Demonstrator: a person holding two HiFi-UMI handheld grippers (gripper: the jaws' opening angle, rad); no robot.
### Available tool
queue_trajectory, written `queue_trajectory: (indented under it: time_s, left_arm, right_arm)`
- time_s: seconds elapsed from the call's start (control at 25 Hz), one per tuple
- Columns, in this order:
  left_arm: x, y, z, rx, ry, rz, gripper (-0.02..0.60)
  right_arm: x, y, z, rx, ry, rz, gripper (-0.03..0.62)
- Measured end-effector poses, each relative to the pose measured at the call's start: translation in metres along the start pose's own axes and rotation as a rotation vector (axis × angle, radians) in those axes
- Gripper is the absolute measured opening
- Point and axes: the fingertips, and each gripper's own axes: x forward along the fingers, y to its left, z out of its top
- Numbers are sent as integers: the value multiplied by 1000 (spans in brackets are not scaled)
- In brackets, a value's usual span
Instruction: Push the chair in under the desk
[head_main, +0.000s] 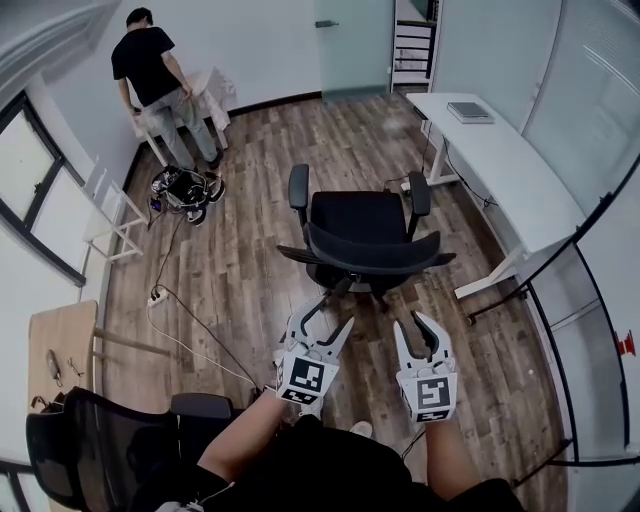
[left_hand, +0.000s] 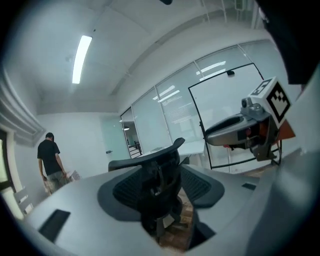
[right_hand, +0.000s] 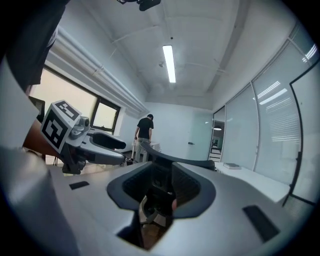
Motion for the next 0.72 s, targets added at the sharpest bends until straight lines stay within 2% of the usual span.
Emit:
queue_trajectory:
  time_s: [0.16,0.28,0.36,0.48,0.6,0.72]
  left_arm:
    - [13,4,-7,92,68,-1,317]
    - [27,9,-16,204,154,1,353]
    - [36,13,-18,278,197,-2,357]
    - [44,23,-14,389,209,24,357]
    - [51,34,-5,520,212,57,357]
    - [63,45,0,701,235,75,360]
  right_arm:
    - [9,-10,7,-142,24,18,189]
    - [18,-21,-2,-290,64,27,238]
    - [25,-25,-11,-369,104,37,253]
    - [40,-27,-18,-460,173,86,281]
    - [54,-28,-24,-574,235,124,322]
    - [69,-31,-28,-710,267,133,333]
